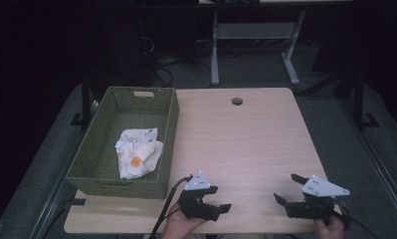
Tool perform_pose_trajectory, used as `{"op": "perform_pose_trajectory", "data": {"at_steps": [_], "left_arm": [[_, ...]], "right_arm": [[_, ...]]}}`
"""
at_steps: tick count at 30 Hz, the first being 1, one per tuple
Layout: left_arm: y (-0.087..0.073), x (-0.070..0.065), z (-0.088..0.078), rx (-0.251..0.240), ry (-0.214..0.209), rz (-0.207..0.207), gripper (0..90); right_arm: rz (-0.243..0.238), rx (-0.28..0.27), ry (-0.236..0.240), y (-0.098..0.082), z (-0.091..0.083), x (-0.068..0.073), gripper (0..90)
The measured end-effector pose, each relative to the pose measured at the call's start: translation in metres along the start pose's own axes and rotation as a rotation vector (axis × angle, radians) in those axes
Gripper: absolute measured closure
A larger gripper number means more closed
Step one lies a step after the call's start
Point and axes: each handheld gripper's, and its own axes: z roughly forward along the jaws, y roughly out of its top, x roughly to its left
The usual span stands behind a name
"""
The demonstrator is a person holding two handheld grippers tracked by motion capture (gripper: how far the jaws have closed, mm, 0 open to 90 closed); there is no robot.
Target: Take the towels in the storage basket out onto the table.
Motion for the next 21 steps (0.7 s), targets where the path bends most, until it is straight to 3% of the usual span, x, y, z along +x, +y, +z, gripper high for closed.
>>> {"op": "perform_pose_trajectory", "data": {"at_steps": [5, 21], "left_arm": [[0.011, 0.003, -0.002, -0.011, -0.012, -0.001, 25.5], [0.042, 0.011, -0.005, 0.026, -0.011, 0.029, 23.7]], "right_arm": [[0.001, -0.003, -0.002, 0.000, -0.001, 0.000, 13.7], [0.001, -0.006, 0.000, -0.001, -0.002, 0.000, 13.7]]}}
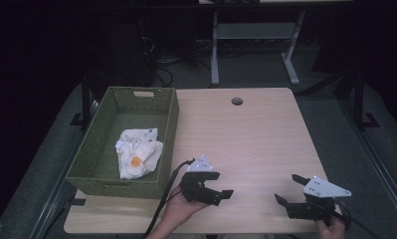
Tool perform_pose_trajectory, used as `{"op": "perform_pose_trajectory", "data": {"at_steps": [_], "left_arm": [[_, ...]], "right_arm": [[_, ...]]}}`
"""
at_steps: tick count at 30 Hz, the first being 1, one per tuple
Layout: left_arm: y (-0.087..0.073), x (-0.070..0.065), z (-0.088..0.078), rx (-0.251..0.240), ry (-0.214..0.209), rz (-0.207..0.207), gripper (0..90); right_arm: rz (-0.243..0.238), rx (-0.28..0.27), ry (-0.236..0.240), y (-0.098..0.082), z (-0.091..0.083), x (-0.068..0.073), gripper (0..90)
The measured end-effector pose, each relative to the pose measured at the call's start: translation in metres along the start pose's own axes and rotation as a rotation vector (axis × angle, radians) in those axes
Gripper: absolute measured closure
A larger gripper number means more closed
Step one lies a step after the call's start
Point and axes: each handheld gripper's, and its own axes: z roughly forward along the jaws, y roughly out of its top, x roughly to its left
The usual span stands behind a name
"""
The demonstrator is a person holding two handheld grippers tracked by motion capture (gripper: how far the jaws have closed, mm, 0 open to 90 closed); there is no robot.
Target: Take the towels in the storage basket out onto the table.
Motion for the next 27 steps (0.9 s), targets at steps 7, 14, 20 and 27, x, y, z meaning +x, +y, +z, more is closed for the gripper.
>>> {"op": "perform_pose_trajectory", "data": {"at_steps": [7, 14, 20, 27], "left_arm": [[0.011, 0.003, -0.001, 0.019, -0.013, 0.010, 21.2], [0.020, 0.004, -0.004, 0.044, 0.002, 0.049, 19.9], [0.025, 0.006, -0.007, 0.071, 0.012, 0.064, 19.9], [0.035, 0.014, -0.016, 0.068, 0.018, 0.081, 20.0]], "right_arm": [[-0.007, 0.005, 0.003, 0.000, 0.000, 0.000, 13.7], [-0.002, 0.005, 0.005, -0.001, -0.001, -0.002, 13.7], [-0.001, 0.007, 0.005, -0.001, 0.000, -0.002, 13.7], [-0.003, 0.006, 0.007, -0.001, 0.000, -0.002, 13.7]]}}
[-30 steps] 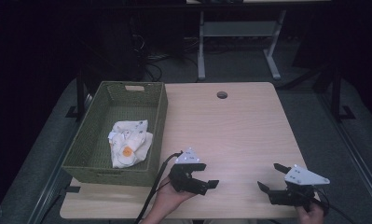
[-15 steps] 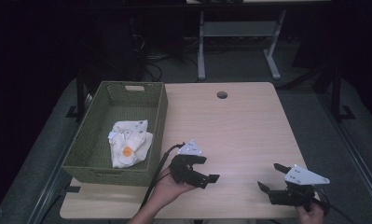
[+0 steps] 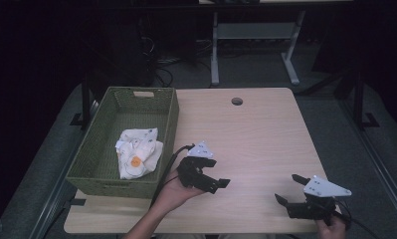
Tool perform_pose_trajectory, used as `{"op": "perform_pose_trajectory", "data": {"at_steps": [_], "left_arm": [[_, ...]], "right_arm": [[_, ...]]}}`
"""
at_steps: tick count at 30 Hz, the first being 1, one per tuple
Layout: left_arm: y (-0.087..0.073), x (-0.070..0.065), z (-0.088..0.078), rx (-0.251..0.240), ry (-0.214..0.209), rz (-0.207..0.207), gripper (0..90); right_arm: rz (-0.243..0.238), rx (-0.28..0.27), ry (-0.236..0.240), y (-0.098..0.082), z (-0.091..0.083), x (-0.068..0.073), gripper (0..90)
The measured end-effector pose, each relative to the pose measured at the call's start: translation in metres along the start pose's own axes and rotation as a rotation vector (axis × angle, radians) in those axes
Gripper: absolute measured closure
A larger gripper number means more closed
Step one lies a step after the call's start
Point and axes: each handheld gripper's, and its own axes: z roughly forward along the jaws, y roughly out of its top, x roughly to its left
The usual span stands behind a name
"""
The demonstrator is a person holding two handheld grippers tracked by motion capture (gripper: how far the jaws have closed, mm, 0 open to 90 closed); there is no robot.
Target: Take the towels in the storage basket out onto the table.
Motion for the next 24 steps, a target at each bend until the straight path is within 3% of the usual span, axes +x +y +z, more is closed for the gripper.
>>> {"op": "perform_pose_trajectory", "data": {"at_steps": [6, 8, 15, 24], "left_arm": [[0.009, 0.005, -0.011, 0.010, 0.007, 0.013, 20.0], [0.011, 0.005, -0.014, -0.004, 0.000, 0.008, 20.0], [0.017, 0.012, -0.025, 0.024, -0.029, 0.035, 19.0], [0.018, 0.031, -0.051, 0.007, -0.040, -0.004, 19.0]], "right_arm": [[-0.002, -0.004, 0.002, 0.000, -0.001, 0.000, 13.7], [-0.005, -0.003, 0.004, 0.000, 0.000, 0.000, 13.7], [0.001, -0.004, 0.004, 0.000, 0.000, 0.000, 13.7], [-0.003, 0.001, 0.004, 0.000, 0.000, 0.000, 13.7]]}}
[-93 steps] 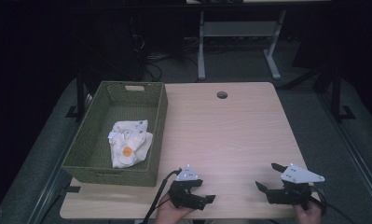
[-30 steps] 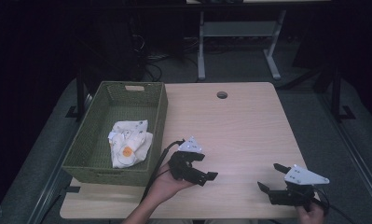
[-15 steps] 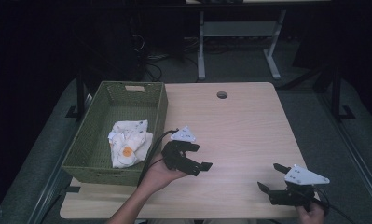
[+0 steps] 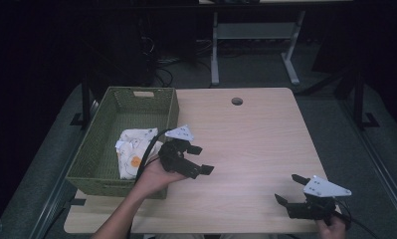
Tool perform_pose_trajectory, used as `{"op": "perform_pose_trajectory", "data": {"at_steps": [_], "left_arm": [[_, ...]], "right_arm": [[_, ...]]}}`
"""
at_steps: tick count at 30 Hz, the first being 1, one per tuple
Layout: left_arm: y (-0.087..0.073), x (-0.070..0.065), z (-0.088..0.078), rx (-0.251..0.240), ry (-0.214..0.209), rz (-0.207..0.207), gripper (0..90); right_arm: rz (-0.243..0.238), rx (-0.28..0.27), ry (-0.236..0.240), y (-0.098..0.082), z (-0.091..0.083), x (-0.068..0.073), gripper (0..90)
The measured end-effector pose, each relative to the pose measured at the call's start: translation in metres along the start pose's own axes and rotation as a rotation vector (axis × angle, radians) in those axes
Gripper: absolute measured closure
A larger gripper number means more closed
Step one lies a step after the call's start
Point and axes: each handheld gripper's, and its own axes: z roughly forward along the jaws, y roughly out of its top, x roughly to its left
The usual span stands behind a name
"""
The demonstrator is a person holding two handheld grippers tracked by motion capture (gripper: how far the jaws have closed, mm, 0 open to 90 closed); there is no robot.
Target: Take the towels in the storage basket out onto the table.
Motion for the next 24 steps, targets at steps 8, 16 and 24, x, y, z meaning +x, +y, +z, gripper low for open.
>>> {"op": "perform_pose_trajectory", "data": {"at_steps": [8, 16, 24], "left_arm": [[0.002, 0.009, -0.016, -0.006, -0.004, -0.008, 19.1], [-0.001, 0.025, -0.035, -0.029, -0.026, -0.044, 19.1], [-0.005, 0.037, -0.052, -0.030, -0.024, -0.062, 19.1]], "right_arm": [[-0.001, 0.000, 0.002, 0.000, 0.000, 0.000, 13.7], [-0.003, -0.004, 0.005, 0.000, 0.000, -0.001, 13.7], [-0.004, -0.004, 0.005, 0.000, -0.001, 0.001, 13.7]]}}
